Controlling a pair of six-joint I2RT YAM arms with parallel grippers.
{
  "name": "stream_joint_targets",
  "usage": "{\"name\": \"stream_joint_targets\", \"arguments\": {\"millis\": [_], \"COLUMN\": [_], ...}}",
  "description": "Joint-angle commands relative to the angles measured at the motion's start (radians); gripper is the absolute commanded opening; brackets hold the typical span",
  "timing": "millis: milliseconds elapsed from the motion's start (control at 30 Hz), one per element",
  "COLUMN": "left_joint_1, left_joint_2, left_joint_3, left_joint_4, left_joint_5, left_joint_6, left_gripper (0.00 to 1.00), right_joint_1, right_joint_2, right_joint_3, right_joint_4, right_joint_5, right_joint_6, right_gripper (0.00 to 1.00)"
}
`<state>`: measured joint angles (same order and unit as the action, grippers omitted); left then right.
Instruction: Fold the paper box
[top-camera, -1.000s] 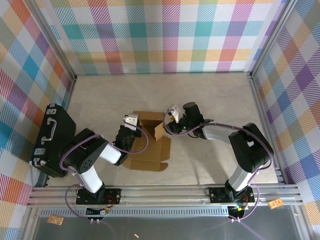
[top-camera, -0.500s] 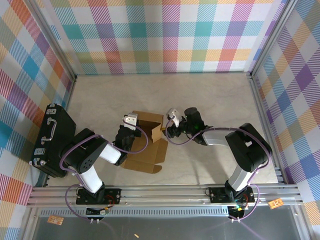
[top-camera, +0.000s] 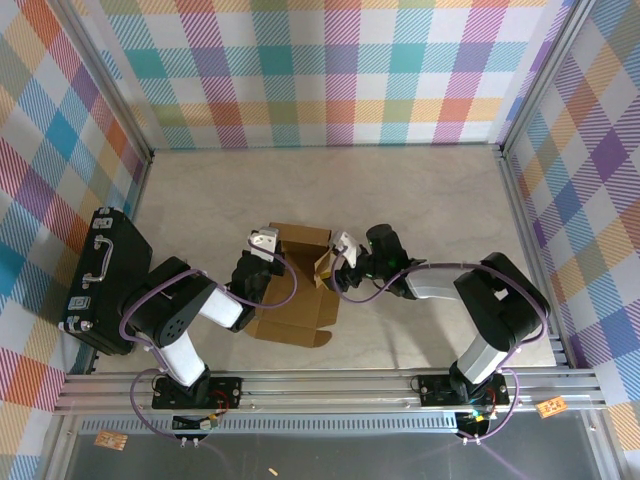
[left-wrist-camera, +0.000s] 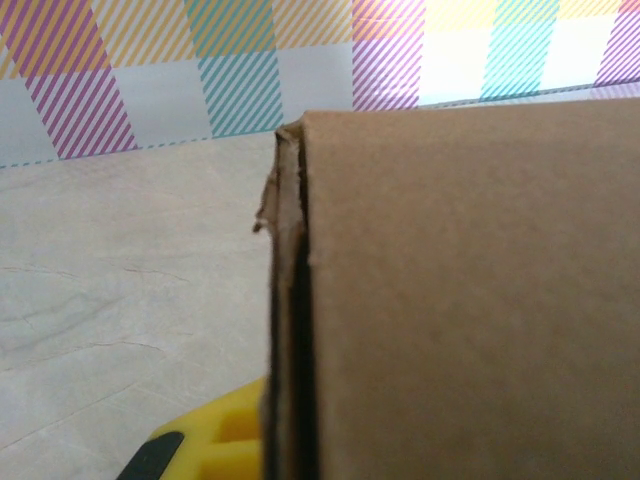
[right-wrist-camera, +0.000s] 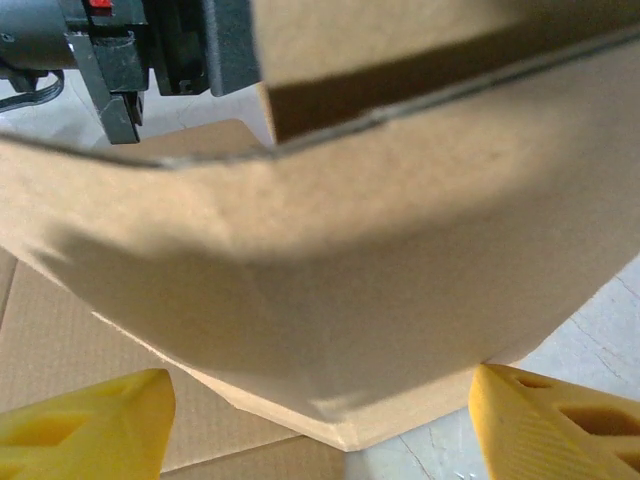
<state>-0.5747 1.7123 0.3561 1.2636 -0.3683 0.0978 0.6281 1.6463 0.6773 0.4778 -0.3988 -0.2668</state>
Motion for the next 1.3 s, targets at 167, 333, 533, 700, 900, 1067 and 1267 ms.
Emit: {"name": "stream_joint_targets", "arguments": {"millis": [167, 333, 533, 700, 900, 1067, 1267], "left_joint_1": [-0.008, -0.008, -0.007, -0.008, -0.009, -0.01, -0.01], "left_joint_2": [0.013, 0.012, 0.013, 0.013, 0.015, 0.014, 0.015], "left_joint_3": [-0.005, -0.003, -0.003, -0.003, -0.006, -0.008, -0.008], "left_joint_4": [0.04, 0.035, 0.035, 0.035, 0.045, 0.051, 0.052], "left_joint_5": [0.02, 0.023, 0.027, 0.032, 0.073, 0.078, 0.078], "left_joint_6": [0.0, 0.0, 0.002, 0.002, 0.017, 0.021, 0.022], "left_gripper": [0.0, 0.0, 0.0, 0.0, 0.0, 0.0, 0.0], "right_joint_1": [0.004, 0.005, 0.006, 0.015, 0.044, 0.063, 0.079], "right_joint_2": [0.001, 0.032, 0.098, 0.134, 0.186, 0.219, 0.25], "right_joint_3": [0.03, 0.037, 0.076, 0.072, 0.111, 0.153, 0.182], "right_joint_4": [0.096, 0.203, 0.255, 0.358, 0.386, 0.387, 0.409], "right_joint_5": [0.146, 0.206, 0.271, 0.365, 0.462, 0.551, 0.635], "right_joint_6": [0.076, 0.117, 0.161, 0.233, 0.258, 0.29, 0.328], "right_gripper": [0.69, 0.59, 0.46, 0.39, 0.37, 0.33, 0.24]}}
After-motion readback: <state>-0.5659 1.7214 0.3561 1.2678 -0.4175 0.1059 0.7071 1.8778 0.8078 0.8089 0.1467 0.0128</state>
